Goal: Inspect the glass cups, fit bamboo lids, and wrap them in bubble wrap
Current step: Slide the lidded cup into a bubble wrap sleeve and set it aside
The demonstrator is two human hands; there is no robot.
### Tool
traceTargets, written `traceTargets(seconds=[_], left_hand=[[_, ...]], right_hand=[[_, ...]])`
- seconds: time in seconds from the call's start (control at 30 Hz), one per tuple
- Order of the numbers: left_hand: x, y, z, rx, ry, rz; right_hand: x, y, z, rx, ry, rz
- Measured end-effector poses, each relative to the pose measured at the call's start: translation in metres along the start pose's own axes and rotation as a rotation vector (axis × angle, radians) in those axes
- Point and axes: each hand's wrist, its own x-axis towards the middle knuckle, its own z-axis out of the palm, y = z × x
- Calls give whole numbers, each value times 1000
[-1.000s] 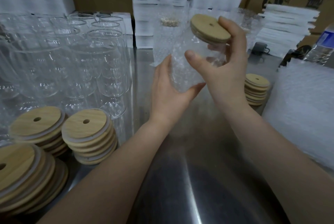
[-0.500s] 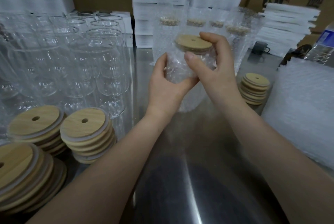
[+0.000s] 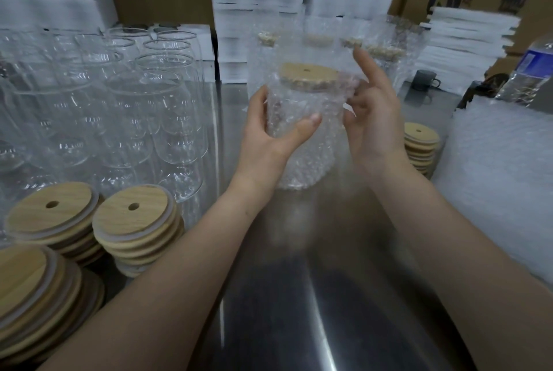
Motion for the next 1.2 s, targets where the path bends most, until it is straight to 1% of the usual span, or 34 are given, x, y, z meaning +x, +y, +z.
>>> traceTargets(seconds=[0.1,0.17,0.27,0.4,0.53,0.7,0.83,1.0,1.1,1.2], left_hand=[[-1,5,1,-24,4,15],[1,7,2,-64,37,38],[6,14,2,-132,78,57],[9,24,5,-166,121,12],[13,30,4,-229,177,-29],[19,40,0,-221,234,26],[20,45,-1,-175,271,85],[22,45,-2,-119,264,142],[24,43,-5,-87,263,179],[25,38,-8,-114,250,157]], right_hand=[[5,2,-4,-21,8,75],[6,4,-5,-63,-53,78],[5,6,-5,-85,-92,28],[7,4,-7,2,-6,5],[7,0,-9,-15,22,-64],[6,-8,-9,-43,25,-189],[4,-9,-8,-63,39,-236],[5,-7,-8,0,68,-177],[5,-4,-7,55,66,-85],[4,-1,-5,129,75,-2]])
